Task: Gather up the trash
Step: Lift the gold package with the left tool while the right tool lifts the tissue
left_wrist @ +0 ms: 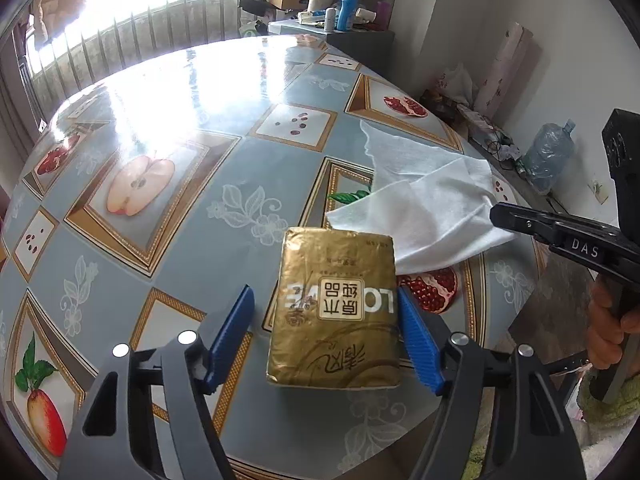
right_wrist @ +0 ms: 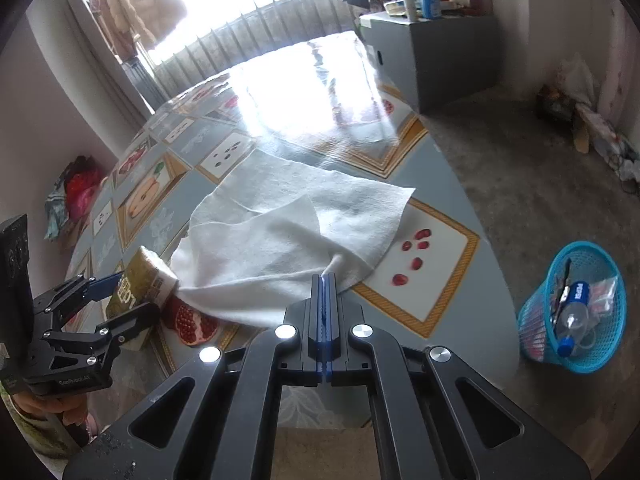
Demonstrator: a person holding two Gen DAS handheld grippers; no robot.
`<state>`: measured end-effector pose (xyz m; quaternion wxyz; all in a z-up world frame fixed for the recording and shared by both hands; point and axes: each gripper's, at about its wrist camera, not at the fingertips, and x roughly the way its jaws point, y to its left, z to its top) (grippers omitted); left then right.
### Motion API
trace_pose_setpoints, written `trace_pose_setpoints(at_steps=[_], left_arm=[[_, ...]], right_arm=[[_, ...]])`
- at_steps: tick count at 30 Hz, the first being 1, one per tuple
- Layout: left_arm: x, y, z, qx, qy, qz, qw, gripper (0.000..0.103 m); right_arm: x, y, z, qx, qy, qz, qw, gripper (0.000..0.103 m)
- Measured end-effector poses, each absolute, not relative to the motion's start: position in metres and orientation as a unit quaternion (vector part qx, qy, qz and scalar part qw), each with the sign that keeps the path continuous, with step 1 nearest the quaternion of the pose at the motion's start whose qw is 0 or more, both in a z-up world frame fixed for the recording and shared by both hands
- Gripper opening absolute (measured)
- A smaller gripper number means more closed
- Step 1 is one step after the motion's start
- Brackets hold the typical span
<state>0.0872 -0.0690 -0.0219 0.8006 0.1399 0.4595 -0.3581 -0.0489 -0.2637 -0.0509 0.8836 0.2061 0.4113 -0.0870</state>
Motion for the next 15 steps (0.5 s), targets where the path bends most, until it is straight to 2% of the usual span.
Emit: trace_pose_setpoints(at_steps=[6, 10, 11, 13, 15], left_arm=[[0.09, -0.073, -0.023, 0.143, 0.46, -0.353, 0.802, 0.069], [0.091, -0.072, -0.022, 0.145, 0.466, -0.351, 0.799, 0.069], [0.091, -0.071, -0.022, 0.145, 0.468, -0.35, 0.798, 0.069], [0.09, -0.069, -0.022, 0.144, 0.469, -0.35, 0.798, 0.069], [0.089, -0.068, -0.023, 0.148, 0.469, -0.351, 0.797, 0.069]], right_arm=[[-0.064, -0.284, -0.049, 0.239, 0.397, -0.111, 0.879, 0.0], [-0.069, -0.285, -0.046, 0.256, 0.387, -0.091, 0.881, 0.006], [-0.069, -0.283, -0.044, 0.253, 0.385, -0.09, 0.883, 0.009], [-0.072, -0.28, -0.041, 0.247, 0.381, -0.087, 0.887, 0.029], [-0.073, -0.278, -0.039, 0.235, 0.379, -0.09, 0.891, 0.04]])
